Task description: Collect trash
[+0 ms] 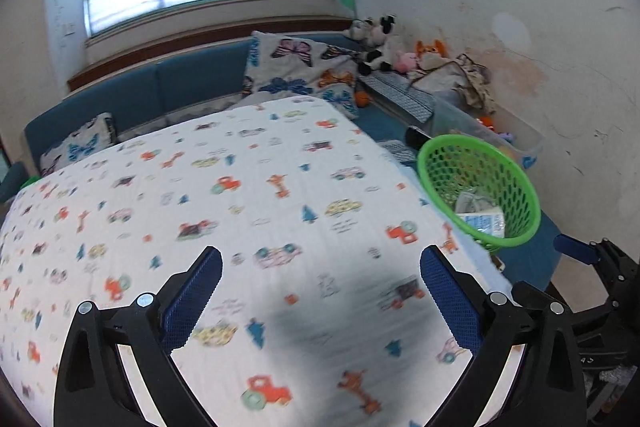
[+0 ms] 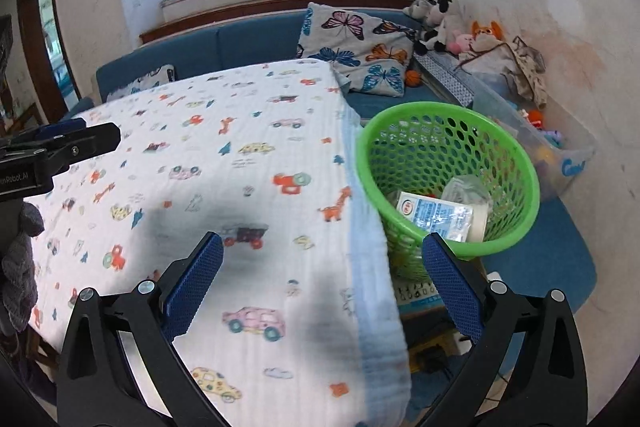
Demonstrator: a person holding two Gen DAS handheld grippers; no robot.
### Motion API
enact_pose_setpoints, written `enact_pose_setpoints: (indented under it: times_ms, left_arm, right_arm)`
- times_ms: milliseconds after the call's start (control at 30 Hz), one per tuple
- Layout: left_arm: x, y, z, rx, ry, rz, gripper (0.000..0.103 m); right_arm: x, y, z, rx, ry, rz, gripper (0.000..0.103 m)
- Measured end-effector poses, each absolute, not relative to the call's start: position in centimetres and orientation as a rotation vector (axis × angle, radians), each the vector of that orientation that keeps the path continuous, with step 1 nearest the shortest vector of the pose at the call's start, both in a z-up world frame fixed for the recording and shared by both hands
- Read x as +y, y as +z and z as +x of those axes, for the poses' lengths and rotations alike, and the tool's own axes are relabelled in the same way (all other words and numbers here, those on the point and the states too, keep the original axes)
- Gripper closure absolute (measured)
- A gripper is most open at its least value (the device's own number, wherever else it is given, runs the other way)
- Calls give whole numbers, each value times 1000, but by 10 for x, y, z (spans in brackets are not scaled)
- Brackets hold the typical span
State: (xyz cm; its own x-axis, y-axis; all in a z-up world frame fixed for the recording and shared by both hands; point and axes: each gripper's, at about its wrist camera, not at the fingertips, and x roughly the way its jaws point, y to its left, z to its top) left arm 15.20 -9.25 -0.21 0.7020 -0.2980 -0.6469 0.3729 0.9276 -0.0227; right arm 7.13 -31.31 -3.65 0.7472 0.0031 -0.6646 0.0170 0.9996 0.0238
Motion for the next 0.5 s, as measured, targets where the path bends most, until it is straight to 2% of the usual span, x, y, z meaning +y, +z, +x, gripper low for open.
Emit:
enact_pose_setpoints:
  times_ms: [500]
  left_arm:
    - [-58,-8,118,656,-264,71,7]
  right_arm:
    - [-293,-35,55,721,0,71,5]
